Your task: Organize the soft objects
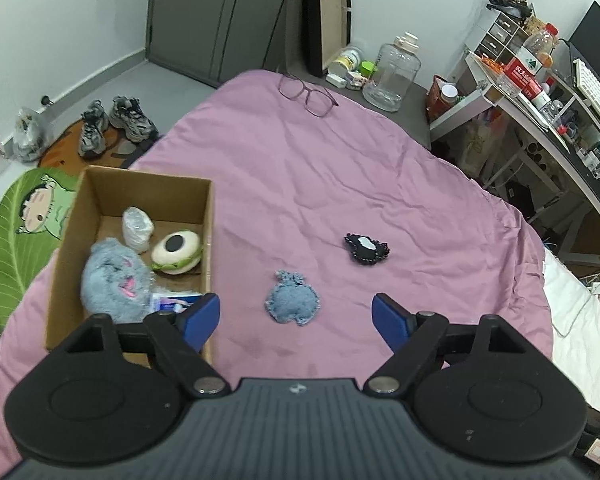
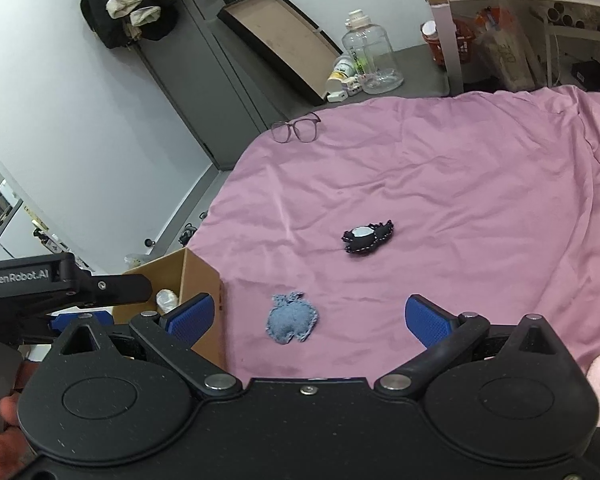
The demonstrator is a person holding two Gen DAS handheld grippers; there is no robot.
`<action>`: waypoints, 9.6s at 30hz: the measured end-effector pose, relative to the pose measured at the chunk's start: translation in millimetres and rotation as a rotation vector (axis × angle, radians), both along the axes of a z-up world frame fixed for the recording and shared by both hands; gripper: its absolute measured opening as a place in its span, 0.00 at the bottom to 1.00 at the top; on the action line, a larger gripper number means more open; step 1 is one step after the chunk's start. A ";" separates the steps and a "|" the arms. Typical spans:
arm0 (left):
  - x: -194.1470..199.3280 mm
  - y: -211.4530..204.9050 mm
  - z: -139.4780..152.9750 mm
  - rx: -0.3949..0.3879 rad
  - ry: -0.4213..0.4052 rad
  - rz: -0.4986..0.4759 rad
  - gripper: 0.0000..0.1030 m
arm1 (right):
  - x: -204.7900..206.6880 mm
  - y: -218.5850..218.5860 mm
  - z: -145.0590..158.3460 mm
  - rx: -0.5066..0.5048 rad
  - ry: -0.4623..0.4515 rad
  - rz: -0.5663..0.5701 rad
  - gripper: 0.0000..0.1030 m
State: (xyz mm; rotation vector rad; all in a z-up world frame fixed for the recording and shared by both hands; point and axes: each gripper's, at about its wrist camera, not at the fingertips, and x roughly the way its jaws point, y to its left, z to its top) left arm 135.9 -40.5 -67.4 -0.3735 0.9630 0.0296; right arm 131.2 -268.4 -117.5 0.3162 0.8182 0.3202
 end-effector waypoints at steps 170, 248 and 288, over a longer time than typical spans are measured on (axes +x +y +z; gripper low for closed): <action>-18.4 143.7 -51.9 -0.001 0.115 0.074 0.44 | -3.9 178.5 11.9 -0.080 -0.055 0.252 0.20; -89.2 88.8 35.6 0.130 0.025 0.098 0.96 | -48.2 64.8 62.9 0.002 -0.068 0.191 1.00; -164.8 56.5 83.9 0.121 -0.055 0.132 0.99 | -121.5 44.0 107.6 -0.087 -0.141 0.269 1.00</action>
